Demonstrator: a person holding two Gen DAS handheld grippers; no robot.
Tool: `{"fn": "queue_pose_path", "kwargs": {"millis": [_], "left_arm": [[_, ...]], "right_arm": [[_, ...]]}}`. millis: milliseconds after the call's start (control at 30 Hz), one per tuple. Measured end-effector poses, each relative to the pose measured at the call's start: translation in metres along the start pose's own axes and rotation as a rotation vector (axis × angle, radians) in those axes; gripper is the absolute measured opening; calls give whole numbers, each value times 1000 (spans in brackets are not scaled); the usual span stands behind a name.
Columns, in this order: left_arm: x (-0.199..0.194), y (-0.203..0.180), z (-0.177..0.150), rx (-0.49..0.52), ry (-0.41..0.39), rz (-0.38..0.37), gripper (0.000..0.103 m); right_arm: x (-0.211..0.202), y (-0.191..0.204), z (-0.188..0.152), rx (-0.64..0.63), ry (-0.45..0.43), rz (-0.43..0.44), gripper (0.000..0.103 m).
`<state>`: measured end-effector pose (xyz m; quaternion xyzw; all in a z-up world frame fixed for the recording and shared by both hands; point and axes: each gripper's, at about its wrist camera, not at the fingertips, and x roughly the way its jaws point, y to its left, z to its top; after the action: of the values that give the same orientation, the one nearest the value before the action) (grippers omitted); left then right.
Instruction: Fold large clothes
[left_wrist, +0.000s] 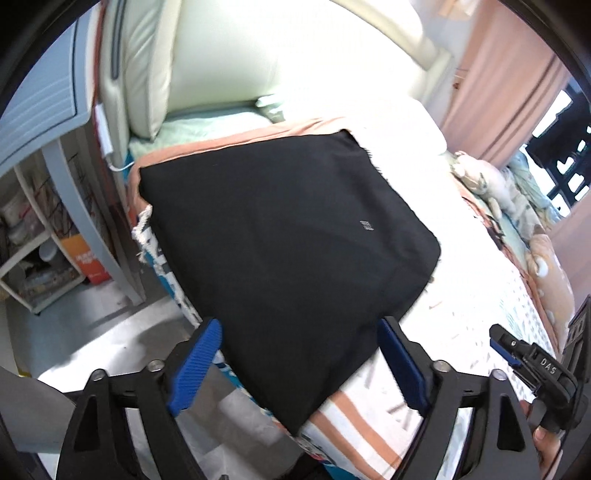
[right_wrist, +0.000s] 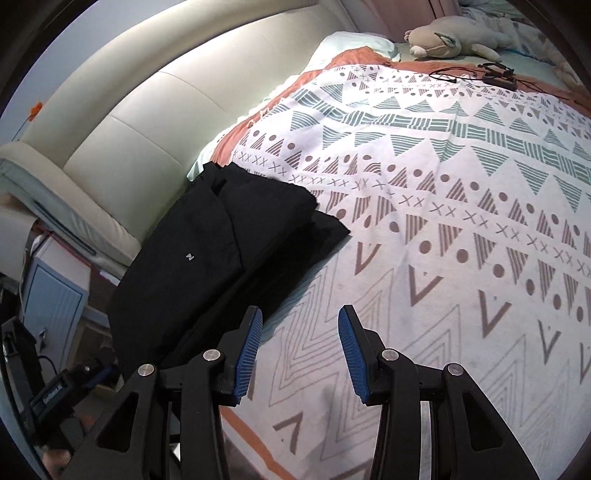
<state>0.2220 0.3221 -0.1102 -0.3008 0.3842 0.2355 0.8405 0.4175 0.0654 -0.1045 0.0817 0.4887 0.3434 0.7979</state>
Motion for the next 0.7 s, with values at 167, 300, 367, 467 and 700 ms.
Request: {"fn": "queue_pose_path", "kwargs": {"millis": [167,300,367,467,700], "left_arm": [[-24,-29,-12,88,-45,-33,102],[-38,-51,-26,137,-48,-82,102],[-45,-61,-32,165,-55,-97,102],[-58,-75,-43,212,-79,-119,102],[-93,-103,-75,312,-124,-172,102]], "right_arm": [[-45,-27,-12,8,-53,-51,84],[-82,-56,-25,42,-88,-105,89],[-100,-64,-33,12,-104,-167,96],[-125,-71,-51,-22,-130,-187,96],[-183,-89,-93,-13,-207,-240,96]]}}
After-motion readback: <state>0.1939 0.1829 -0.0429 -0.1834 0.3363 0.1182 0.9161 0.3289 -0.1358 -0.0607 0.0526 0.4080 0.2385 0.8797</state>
